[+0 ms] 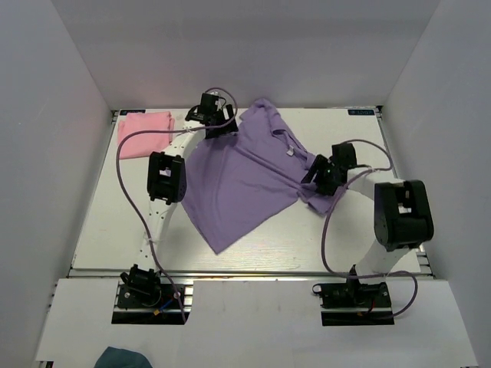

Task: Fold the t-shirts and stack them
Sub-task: Flatten out the tshirt

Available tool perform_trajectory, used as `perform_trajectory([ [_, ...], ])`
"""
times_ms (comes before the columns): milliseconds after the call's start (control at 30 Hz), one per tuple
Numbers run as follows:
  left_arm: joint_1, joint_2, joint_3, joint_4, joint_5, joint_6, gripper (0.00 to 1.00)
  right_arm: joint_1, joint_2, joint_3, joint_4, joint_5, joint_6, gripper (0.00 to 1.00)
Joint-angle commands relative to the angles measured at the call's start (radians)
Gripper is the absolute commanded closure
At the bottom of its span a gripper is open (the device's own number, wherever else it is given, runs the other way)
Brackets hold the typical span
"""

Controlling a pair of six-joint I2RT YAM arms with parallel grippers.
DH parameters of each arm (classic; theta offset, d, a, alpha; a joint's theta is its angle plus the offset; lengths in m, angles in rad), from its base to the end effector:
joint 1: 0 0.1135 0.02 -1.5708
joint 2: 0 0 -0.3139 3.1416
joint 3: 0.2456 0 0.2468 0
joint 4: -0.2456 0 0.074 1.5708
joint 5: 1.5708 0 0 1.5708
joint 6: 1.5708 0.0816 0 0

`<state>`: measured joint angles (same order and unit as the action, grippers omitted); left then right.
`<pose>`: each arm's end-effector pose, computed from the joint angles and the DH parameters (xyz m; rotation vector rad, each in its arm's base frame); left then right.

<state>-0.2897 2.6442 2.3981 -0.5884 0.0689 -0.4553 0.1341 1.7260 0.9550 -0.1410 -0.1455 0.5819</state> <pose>0.6185 -0.1902 0.1480 -0.1699 2.4411 -0.4221 0.3718 0.0621 0.1775 0.5009 2.4837 0.4763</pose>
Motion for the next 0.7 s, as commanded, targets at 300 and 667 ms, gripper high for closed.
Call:
perform_trajectory([
  [300,-0.016,0.197,0.024,0.421,0.284,-0.054,0.00,0.341,-0.183,-0.128,-0.178,-0.189,-0.243,0.22],
  [667,-0.016,-0.174,-0.169,0.381,0.117,0.125,0.00,0.341,-0.045,0.330,-0.330,0.141,-0.289,0.10],
])
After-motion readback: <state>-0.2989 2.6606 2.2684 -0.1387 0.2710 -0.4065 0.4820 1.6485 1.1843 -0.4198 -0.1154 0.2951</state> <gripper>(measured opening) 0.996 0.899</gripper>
